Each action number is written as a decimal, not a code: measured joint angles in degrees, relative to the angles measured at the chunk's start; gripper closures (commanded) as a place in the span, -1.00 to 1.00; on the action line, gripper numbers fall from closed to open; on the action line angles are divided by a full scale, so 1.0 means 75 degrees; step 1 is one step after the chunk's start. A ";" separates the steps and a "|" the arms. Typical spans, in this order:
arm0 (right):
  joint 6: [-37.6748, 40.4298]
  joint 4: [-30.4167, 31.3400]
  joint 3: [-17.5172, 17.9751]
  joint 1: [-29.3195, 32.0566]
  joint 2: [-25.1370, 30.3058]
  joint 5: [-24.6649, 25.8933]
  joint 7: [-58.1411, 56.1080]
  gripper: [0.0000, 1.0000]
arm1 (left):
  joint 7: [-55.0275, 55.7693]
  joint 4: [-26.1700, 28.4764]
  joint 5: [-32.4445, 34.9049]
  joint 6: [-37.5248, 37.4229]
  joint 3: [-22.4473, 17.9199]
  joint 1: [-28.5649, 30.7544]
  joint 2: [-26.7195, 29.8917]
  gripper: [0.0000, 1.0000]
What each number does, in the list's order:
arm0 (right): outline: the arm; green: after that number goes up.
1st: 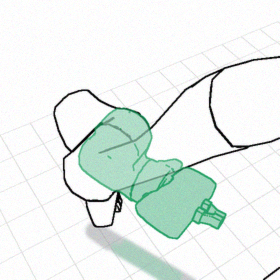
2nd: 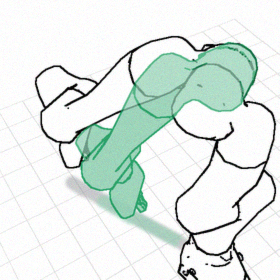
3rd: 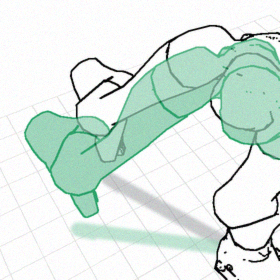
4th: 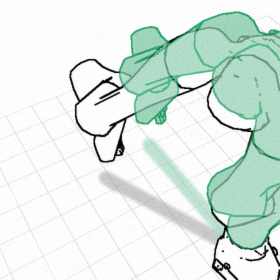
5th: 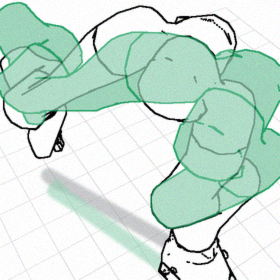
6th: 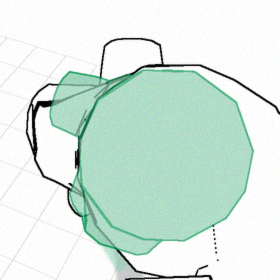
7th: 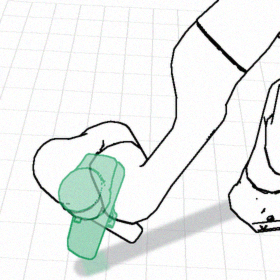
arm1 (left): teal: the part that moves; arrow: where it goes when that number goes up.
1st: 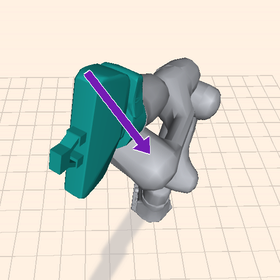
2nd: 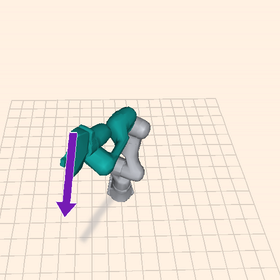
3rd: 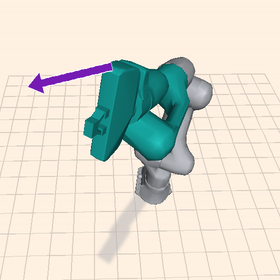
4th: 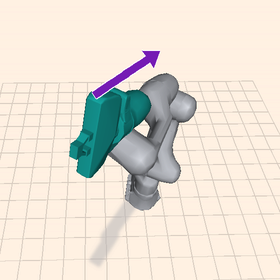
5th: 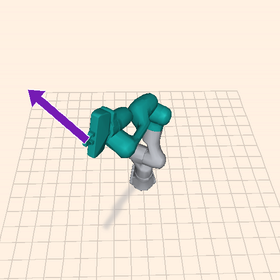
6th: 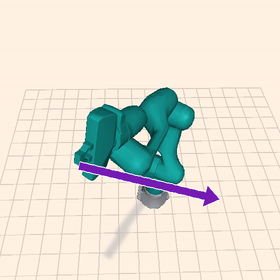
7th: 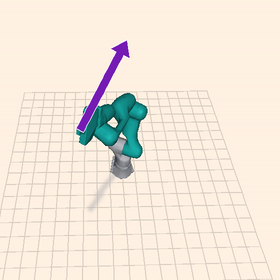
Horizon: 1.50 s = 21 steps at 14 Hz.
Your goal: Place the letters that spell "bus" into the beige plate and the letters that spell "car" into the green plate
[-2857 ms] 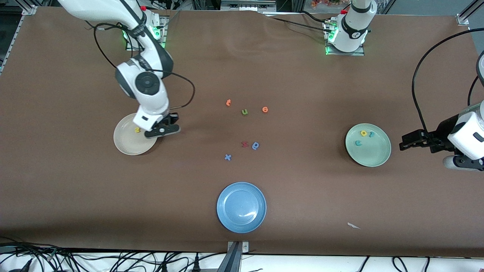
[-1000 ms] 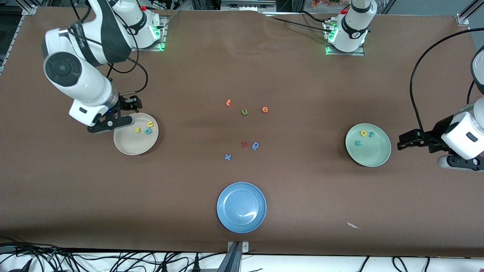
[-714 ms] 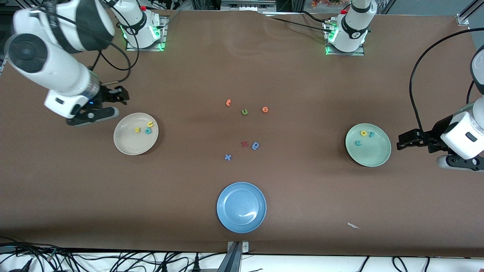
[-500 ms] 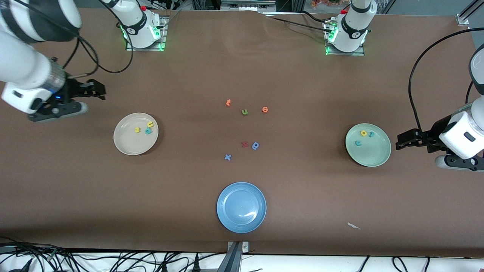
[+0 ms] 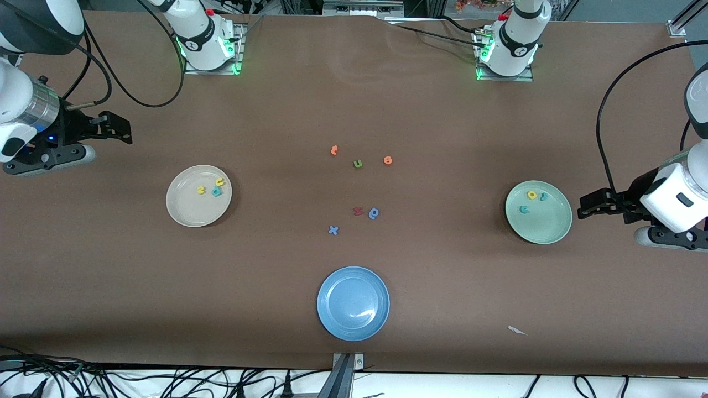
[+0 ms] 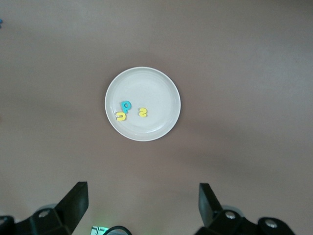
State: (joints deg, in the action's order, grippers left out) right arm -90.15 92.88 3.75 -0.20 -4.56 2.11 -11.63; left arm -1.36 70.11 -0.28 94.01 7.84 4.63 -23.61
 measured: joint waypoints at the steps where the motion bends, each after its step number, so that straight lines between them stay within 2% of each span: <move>1: 0.0107 -0.0117 0.0000 -0.0003 -0.0009 0.0000 0.0000 -0.99 | 0.0000 0.0000 0.0000 0.0000 0.0000 0.0000 0.0000 -1.00; 7: 0.0476 -0.0364 -0.0076 -0.0002 -0.0036 0.0002 -0.0037 -0.99 | 0.0000 0.0000 0.0046 0.0000 0.0000 -0.0002 0.0000 -1.00; 12: 0.0692 -0.0612 -0.0083 -0.0008 -0.0037 0.0162 -0.0038 -0.99 | 0.0000 0.0000 0.0530 0.0000 0.0016 -0.0184 0.0000 -1.00; 21: 0.0799 -0.0708 -0.0105 -0.0005 -0.0046 0.0166 -0.0043 -0.99 | 0.0000 0.0000 0.0550 0.0000 -0.0068 -0.0126 0.0000 -1.00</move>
State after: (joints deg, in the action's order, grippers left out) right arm -84.15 87.58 2.96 -0.24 -4.91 3.36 -11.95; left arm -1.37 70.11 3.85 94.00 7.32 3.69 -23.61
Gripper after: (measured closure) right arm 0.000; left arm 0.000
